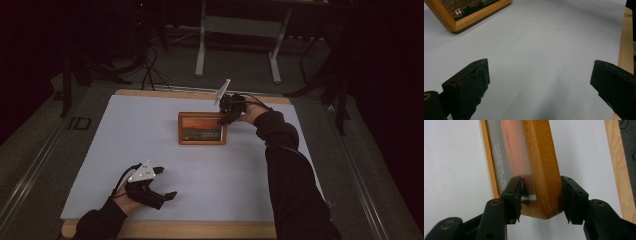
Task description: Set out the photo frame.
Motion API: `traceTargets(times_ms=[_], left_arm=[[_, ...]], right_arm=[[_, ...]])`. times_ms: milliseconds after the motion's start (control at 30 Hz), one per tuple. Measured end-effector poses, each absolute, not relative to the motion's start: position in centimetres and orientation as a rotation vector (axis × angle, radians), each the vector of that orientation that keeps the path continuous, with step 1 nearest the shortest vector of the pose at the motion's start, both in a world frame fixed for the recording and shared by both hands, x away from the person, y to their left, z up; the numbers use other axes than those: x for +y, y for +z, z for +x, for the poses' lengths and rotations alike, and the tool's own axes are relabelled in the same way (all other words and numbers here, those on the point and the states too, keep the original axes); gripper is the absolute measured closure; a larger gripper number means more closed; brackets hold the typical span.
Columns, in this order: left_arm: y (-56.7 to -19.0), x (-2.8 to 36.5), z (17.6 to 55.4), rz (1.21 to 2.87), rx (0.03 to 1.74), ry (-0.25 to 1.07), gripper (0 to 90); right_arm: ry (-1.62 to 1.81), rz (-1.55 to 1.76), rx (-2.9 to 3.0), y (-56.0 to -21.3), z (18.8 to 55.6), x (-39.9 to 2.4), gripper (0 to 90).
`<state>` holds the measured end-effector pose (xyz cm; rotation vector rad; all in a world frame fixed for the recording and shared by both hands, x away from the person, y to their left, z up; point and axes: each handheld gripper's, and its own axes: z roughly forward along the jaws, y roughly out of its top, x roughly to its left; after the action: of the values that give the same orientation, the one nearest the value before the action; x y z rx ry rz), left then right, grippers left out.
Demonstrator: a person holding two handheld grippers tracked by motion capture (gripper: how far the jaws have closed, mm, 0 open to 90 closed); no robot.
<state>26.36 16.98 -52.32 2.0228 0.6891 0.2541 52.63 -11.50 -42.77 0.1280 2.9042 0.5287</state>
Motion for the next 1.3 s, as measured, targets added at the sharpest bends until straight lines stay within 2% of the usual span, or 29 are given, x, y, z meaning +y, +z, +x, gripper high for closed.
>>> traceTargets(times_ms=[100, 133, 233, 800, 967, 1033, 1300], left_arm=[[-52.3, 17.0, 26.4, 2.023, 0.689, 0.252, 3.0], [-52.3, 17.0, 26.4, 2.022, 0.688, 0.252, 3.0], [-52.4, 17.0, 26.4, 2.026, 0.689, 0.248, 3.0], [-52.4, 16.8, 26.4, 2.034, 0.683, 0.257, 3.0], [-52.2, 16.8, 26.3, 2.030, 0.684, 0.261, 3.0], [-52.3, 16.8, 26.3, 2.029, 0.686, 0.262, 3.0], [-52.3, 16.8, 26.4, 2.033, 0.688, 0.263, 2.9]], right_arm=[[0.527, 0.141, 2.883, -42.9, 52.6, -11.5, 48.0], [0.527, 0.143, 2.869, -42.9, 52.6, -11.5, 43.0], [0.545, 0.146, 2.831, -42.9, 52.5, -11.5, 39.8], [0.737, 0.199, 2.741, -40.6, 49.9, -11.8, 30.5], [0.870, 0.280, 2.717, -40.1, 48.0, -12.5, 24.3], [0.912, 0.313, 2.703, -40.0, 47.4, -12.9, 17.6], [1.015, 0.331, 2.709, -41.0, 45.1, -14.2, 14.2]])
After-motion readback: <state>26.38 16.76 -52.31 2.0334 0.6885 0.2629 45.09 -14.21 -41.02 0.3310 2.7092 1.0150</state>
